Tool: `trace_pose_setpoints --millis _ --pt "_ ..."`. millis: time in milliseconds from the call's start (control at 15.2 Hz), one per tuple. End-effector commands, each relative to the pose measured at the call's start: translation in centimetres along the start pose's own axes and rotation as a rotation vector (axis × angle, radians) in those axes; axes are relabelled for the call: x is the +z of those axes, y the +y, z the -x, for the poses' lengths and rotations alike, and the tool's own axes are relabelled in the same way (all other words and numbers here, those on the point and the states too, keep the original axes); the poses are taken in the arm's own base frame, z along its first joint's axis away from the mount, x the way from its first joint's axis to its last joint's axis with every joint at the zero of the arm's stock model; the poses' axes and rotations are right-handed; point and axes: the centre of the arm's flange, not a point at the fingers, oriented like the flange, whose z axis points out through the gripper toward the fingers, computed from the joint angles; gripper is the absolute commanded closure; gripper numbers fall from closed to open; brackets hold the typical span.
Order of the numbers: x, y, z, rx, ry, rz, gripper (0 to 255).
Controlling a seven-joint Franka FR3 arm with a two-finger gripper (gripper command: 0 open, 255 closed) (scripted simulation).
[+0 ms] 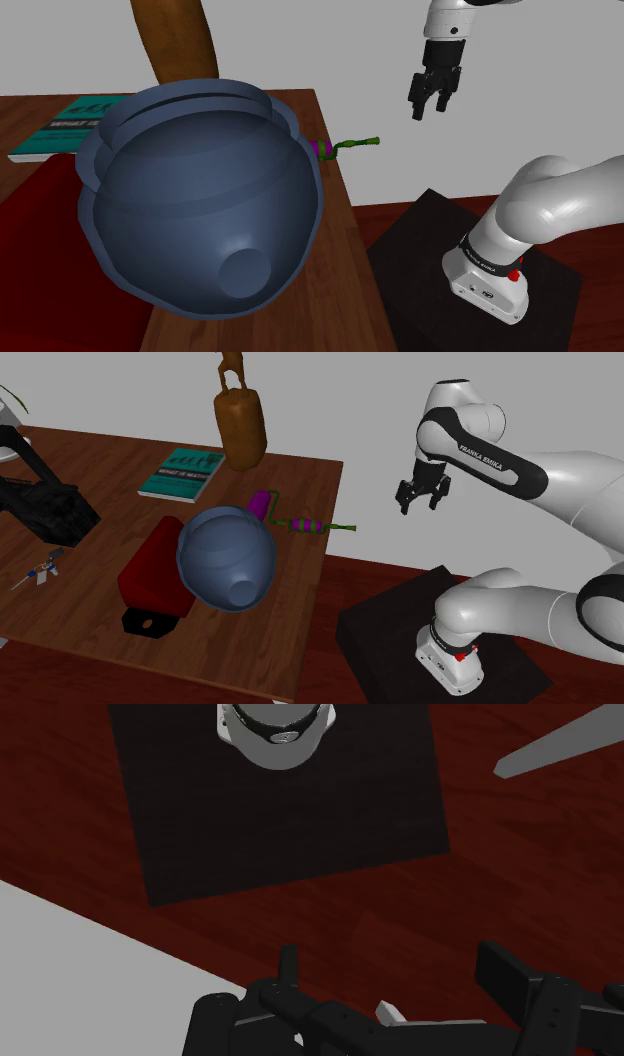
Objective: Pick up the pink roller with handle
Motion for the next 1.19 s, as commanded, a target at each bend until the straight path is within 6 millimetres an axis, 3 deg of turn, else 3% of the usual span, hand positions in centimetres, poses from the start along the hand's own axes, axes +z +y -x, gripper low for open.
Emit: trace_pose_setpoints --millis 0,594,1122 --pt "0.0 0.0 0.0 0.000 0.000 0.000 0" --pt "-1.3 -11.1 -3.9 -0.303 0.060 0.038 0" --pt "-2.1 -21.6 -4.3 -0.572 0.114 0.071 0"
